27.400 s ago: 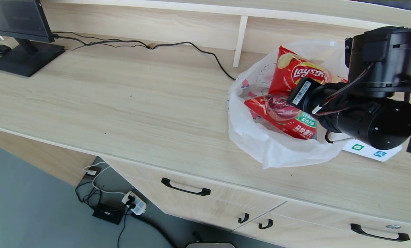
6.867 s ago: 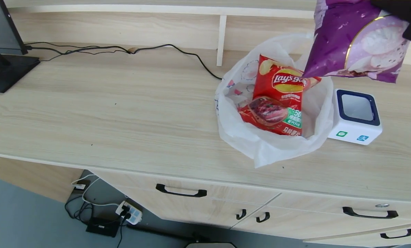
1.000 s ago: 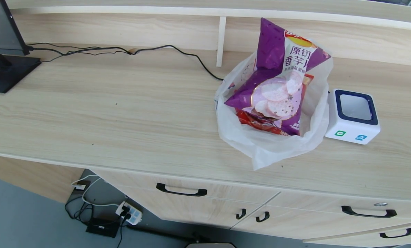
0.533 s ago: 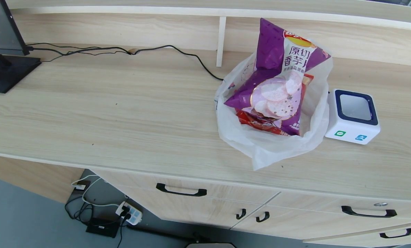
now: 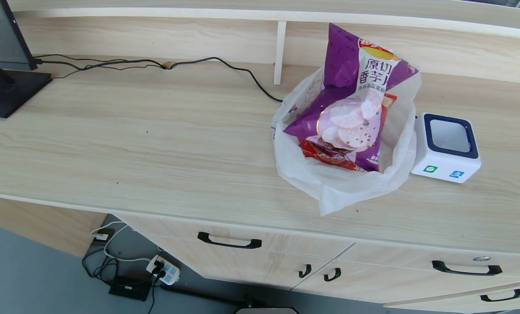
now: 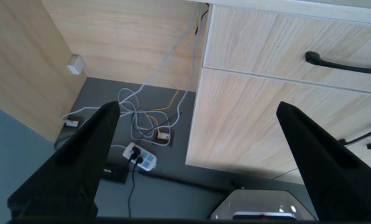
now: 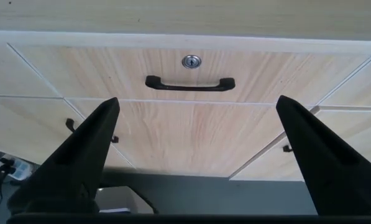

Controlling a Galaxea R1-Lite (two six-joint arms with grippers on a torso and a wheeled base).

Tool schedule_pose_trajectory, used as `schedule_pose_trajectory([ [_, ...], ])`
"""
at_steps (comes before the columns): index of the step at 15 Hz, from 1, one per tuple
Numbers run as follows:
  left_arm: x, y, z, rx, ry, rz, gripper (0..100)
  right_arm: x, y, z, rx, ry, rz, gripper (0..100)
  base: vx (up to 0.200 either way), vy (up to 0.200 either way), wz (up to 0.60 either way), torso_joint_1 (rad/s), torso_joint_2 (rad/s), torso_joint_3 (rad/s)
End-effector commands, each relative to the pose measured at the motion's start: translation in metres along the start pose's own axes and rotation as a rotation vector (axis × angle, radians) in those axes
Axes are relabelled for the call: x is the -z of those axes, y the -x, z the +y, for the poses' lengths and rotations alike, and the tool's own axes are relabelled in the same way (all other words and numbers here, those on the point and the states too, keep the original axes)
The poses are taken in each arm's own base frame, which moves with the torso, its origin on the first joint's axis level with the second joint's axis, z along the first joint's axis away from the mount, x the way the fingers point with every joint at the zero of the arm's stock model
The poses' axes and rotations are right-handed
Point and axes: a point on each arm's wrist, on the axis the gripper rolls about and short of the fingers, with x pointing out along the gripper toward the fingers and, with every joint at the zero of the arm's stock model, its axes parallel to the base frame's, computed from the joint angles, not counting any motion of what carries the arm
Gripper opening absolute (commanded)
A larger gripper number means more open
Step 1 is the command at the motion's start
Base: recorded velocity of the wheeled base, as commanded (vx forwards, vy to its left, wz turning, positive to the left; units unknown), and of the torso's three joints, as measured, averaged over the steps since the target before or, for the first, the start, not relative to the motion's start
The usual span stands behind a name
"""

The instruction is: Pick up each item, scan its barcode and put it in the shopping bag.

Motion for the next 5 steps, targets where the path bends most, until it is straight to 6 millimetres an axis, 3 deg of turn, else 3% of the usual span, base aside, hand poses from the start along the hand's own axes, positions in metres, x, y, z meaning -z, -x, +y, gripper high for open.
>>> schedule_pose_trajectory([
  [1,-0.0002,-0.0001,0.0,-0.001,0.001,0.0,100,-0.0001,-0.0002,0.0,0.0,0.0,0.002,100,0.0,0.0,0.0,0.0,0.0,0.0],
  [5,0.0,-0.0001,0.0,-0.001,0.001,0.002,100,-0.0002,-0.0002,0.0,0.0,-0.049,0.0,100,0.0,0.0,0.0,0.0,0.0,0.0],
])
